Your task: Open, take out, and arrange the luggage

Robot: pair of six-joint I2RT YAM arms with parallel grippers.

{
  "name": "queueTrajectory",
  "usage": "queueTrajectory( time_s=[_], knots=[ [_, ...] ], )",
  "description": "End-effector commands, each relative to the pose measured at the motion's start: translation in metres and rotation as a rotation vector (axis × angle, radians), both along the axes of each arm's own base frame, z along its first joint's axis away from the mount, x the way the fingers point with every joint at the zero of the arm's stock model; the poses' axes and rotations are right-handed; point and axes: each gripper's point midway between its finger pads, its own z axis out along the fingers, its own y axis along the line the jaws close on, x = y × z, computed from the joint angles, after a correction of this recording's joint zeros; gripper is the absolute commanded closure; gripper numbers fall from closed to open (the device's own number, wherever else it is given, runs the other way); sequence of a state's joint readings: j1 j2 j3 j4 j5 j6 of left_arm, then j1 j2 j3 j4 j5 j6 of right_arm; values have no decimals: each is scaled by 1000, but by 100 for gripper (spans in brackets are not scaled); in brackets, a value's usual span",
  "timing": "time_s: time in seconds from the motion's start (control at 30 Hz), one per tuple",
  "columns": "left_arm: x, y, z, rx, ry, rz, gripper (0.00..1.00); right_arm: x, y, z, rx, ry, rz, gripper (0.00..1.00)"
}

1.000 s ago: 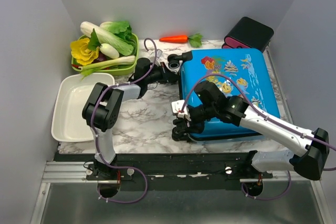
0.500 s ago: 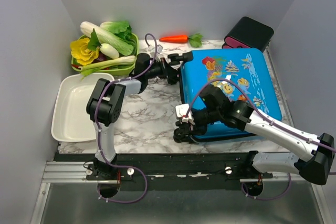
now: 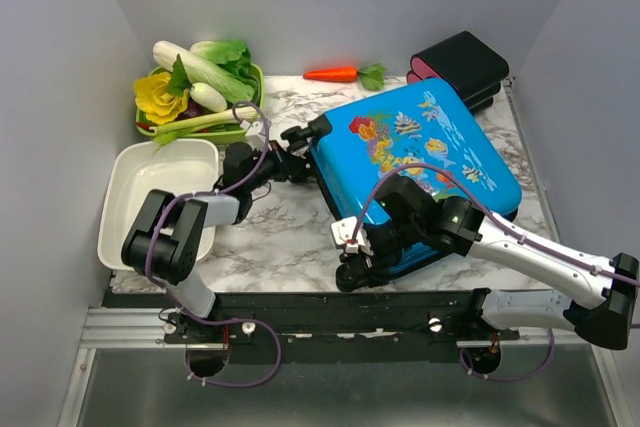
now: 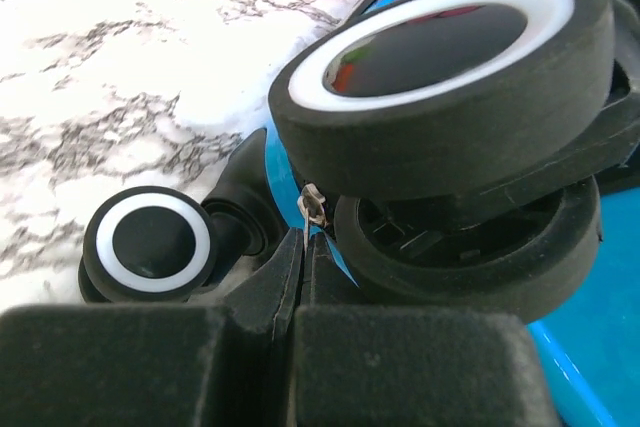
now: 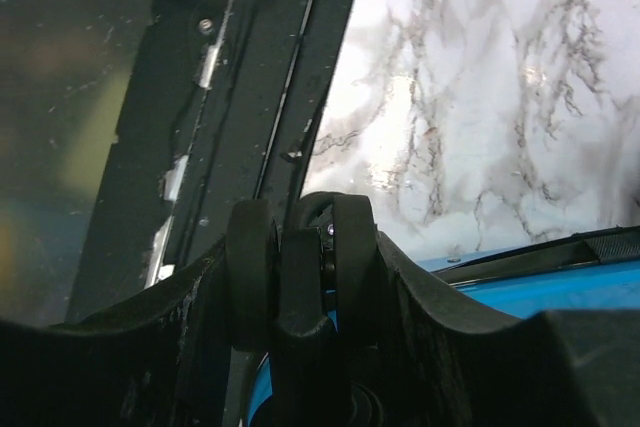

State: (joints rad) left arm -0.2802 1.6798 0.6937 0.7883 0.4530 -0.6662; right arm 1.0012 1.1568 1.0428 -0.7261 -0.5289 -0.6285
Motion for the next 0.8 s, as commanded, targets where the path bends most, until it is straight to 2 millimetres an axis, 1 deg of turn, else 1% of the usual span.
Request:
queueTrajectory(
  time_s=[0.0,0.03,0.1,0.13,0.17,0.2,0.23,0.27,0.3,0.33,0.37,0.4,0.43,0.47,0.5,0.53,0.57,0.6,0.63,0.67,0.7,0.73,0.77],
  knots=[
    [30,107,25,39,-141,423,100,4,-79,-43,-335,124,-287,47],
    [17,104,21,24,-125,402,100,4,-75,-39,-308,119,-275,39],
    [5,104,19,22,-126,401,100,4,-67,-26,-249,106,-239,35],
    [-3,104,20,27,-131,394,100,4,-61,-20,-216,95,-222,28],
    [-7,104,21,39,-136,387,100,5,-53,-5,-164,81,-199,24],
    [-13,103,14,53,-103,381,100,5,-48,5,-130,70,-181,22],
    [-17,101,22,52,-121,369,100,5,-42,16,-91,56,-153,15],
    [-25,96,17,56,-108,353,100,2,-35,27,-44,53,-115,9],
    [-29,94,17,50,-112,349,100,5,-27,47,13,14,-89,5],
    [-34,91,22,42,-128,339,100,8,-19,58,59,-9,-67,0],
    [-42,88,16,44,-115,327,100,10,-13,69,93,-32,-48,0],
    [-46,87,14,43,-111,324,100,17,-6,87,138,-75,-55,0],
    [-50,85,18,39,-123,315,100,29,5,101,193,-126,-74,0],
    [-55,84,14,42,-111,313,100,47,10,105,192,-180,-124,0],
    [-60,81,10,47,-93,302,100,60,16,111,205,-208,-169,0],
    [-65,79,14,47,-107,294,100,74,24,129,245,-265,-194,0],
    [-70,79,9,54,-97,295,100,88,34,119,199,-279,-200,0],
    [-75,74,6,58,-90,282,100,94,40,119,186,-310,-168,0],
    [-79,71,9,61,-105,272,100,95,43,116,151,-312,-136,0],
    [-84,67,7,61,-102,259,100,99,55,132,173,-338,-91,0],
    [-88,63,5,66,-95,245,100,110,69,118,130,-347,-42,0],
    [-95,53,6,66,-103,211,100,111,73,105,77,-331,-6,0],
    [-100,50,3,70,-97,200,100,118,83,122,97,-375,25,0]
  ],
)
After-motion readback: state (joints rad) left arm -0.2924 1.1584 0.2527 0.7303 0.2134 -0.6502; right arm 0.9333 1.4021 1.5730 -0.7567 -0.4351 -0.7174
